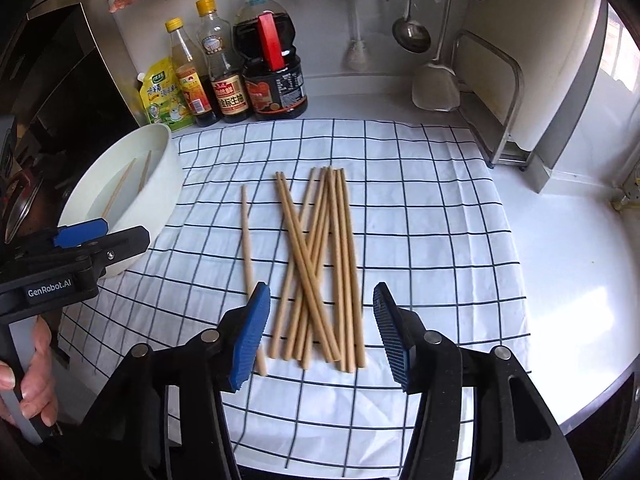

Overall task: Organize utensils
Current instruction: 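Withdraw both open grippers from the bowl back to the chopstick bundle, then close the left gripper on another chopstick while the right gripper grasps one too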

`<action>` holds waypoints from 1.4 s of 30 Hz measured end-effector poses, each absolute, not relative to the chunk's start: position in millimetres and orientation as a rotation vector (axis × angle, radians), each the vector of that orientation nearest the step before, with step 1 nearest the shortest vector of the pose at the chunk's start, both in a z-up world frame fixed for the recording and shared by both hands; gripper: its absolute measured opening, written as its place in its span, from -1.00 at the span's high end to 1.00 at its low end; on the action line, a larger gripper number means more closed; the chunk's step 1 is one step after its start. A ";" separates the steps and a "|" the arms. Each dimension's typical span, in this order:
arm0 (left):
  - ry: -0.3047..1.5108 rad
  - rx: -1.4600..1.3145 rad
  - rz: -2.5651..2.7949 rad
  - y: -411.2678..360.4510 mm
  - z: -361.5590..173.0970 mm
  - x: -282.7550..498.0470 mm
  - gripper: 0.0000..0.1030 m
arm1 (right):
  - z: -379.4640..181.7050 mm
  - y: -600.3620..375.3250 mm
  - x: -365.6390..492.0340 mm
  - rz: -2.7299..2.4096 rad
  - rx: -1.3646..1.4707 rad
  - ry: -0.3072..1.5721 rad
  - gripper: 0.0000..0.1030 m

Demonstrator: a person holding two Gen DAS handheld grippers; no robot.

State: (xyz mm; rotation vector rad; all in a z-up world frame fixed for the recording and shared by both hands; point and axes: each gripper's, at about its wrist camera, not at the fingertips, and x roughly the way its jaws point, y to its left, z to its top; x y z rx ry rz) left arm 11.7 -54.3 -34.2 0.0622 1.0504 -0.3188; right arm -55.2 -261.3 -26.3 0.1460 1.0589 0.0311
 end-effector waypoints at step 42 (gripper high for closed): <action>1.165 0.006 -0.081 -102.3 -127.6 33.0 -0.60 | -127.9 -297.2 7.7 0.075 0.038 1.150 -0.08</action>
